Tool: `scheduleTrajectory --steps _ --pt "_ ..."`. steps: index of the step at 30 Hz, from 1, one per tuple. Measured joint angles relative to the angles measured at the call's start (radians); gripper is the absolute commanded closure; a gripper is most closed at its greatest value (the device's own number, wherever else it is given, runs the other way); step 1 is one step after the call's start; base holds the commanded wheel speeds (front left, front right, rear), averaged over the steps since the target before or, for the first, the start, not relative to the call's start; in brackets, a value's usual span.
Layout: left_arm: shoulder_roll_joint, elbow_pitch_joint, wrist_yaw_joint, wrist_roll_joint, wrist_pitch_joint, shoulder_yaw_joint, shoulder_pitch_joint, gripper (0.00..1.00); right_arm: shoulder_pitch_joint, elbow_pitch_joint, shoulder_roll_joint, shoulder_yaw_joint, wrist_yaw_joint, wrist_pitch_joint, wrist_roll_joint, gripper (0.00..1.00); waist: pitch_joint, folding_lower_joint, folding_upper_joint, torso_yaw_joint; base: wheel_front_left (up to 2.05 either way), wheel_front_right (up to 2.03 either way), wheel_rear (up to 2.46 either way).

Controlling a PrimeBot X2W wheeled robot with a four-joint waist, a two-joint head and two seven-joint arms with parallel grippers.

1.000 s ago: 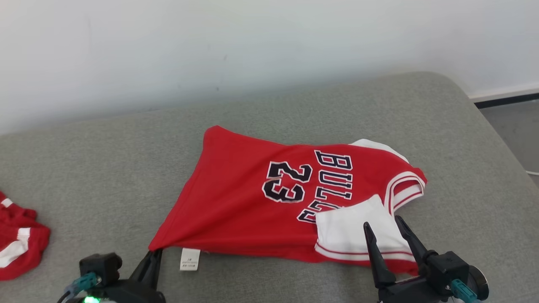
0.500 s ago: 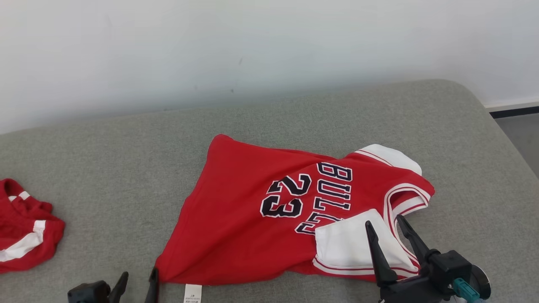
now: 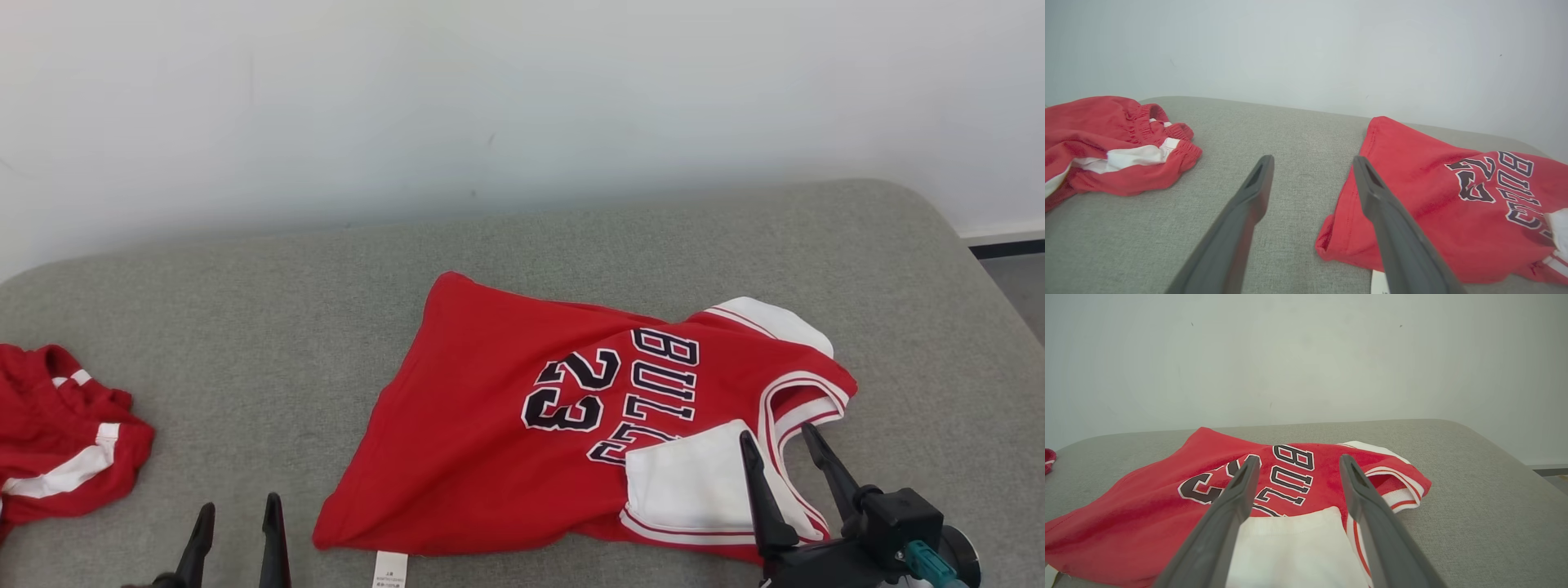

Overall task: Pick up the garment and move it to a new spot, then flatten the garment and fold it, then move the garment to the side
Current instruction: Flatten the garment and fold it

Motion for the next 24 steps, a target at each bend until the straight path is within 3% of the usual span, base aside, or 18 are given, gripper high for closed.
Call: scheduleTrajectory --steps 9,18,24 --pt "-0.031 -0.125 0.002 0.070 -0.008 0.078 0.073 0.00 0.012 -0.001 0.000 -0.035 0.000 0.009 -0.002 0.00 -0.023 -0.0001 0.0000 0.019 0.00 0.00 0.00" --pt "-0.068 -0.152 -0.041 0.106 -0.009 0.127 0.107 0.00 0.026 0.009 0.000 -0.050 0.000 0.041 0.010 0.00 -0.035 -0.0001 0.0000 0.036 0.00 0.00 0.00" --pt "-0.081 -0.140 -0.068 0.126 -0.009 0.127 0.107 0.00 -0.063 0.062 -0.002 -0.163 0.000 0.266 0.019 0.00 -0.022 0.0000 0.0000 0.043 0.00 0.00 0.00"
